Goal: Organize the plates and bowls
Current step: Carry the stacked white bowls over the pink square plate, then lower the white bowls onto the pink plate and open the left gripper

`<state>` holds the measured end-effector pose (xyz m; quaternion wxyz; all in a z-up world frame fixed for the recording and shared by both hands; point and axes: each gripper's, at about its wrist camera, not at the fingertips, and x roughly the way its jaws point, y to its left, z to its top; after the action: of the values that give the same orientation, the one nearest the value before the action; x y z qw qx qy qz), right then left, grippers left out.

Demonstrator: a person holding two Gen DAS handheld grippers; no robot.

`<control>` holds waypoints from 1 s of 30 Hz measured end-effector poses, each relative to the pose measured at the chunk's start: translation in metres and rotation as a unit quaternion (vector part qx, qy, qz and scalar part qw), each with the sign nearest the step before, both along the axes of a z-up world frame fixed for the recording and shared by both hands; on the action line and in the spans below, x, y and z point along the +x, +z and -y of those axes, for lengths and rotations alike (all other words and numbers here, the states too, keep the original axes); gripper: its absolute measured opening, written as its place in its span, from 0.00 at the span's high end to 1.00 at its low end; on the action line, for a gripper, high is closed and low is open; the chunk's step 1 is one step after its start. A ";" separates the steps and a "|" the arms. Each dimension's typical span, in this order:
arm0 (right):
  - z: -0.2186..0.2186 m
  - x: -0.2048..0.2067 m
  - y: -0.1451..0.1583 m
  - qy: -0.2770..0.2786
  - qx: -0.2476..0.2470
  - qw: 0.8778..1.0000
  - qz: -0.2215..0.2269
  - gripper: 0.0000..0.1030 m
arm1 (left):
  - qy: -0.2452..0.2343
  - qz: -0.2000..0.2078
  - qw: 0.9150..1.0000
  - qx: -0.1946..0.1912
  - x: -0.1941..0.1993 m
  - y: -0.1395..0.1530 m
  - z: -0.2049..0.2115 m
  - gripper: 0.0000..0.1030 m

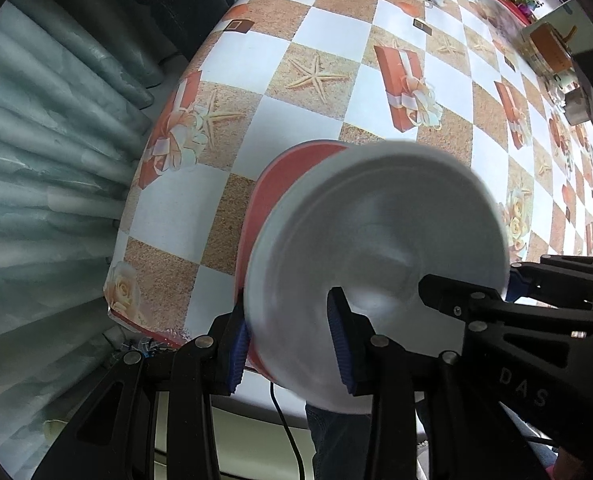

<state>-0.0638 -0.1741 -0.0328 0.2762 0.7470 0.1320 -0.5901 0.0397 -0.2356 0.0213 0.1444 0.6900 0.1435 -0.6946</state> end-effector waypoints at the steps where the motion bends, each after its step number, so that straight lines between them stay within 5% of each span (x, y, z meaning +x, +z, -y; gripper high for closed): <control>1: 0.000 0.000 0.001 0.000 0.000 1.000 0.000 0.75 | -0.002 -0.001 1.000 -0.003 0.000 0.001 0.000 0.60; 4: 0.000 -0.004 0.004 0.006 0.004 1.000 -0.007 0.75 | -0.017 -0.001 1.000 -0.017 -0.002 0.005 -0.006 0.58; 6: -0.001 -0.007 0.008 0.010 0.019 0.999 -0.025 0.61 | -0.023 0.000 0.999 -0.033 -0.003 0.008 -0.009 0.57; 8: -0.007 -0.010 0.014 0.007 0.041 0.998 -0.056 0.26 | -0.020 -0.004 0.999 -0.037 -0.002 0.012 -0.008 0.57; 10: -0.017 -0.016 0.017 -0.009 0.038 0.997 -0.063 0.16 | -0.011 -0.009 1.000 -0.028 0.000 0.015 -0.005 0.46; 11: -0.022 -0.018 0.018 -0.020 0.039 0.997 -0.060 0.16 | -0.010 -0.007 0.999 -0.037 0.001 0.018 -0.005 0.33; 13: -0.029 -0.020 0.019 -0.033 0.043 0.997 -0.061 0.16 | -0.013 -0.007 0.998 -0.066 0.002 0.022 -0.005 0.21; 16: -0.033 -0.016 0.016 -0.035 0.057 0.996 -0.061 0.13 | -0.010 -0.005 0.998 -0.063 0.002 0.025 -0.002 0.21; 18: -0.030 -0.010 0.009 -0.022 0.079 0.995 -0.055 0.02 | -0.008 -0.002 0.997 -0.076 0.004 0.027 0.001 0.20; 30: -0.001 -0.002 0.018 0.006 0.035 0.998 -0.055 0.02 | -0.006 -0.002 0.997 -0.078 0.027 0.035 0.017 0.18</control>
<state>-0.0659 -0.1728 -0.0150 0.2456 0.7219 0.1723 -0.6236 0.0669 -0.2527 0.0558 0.1932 0.6760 0.0847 -0.7061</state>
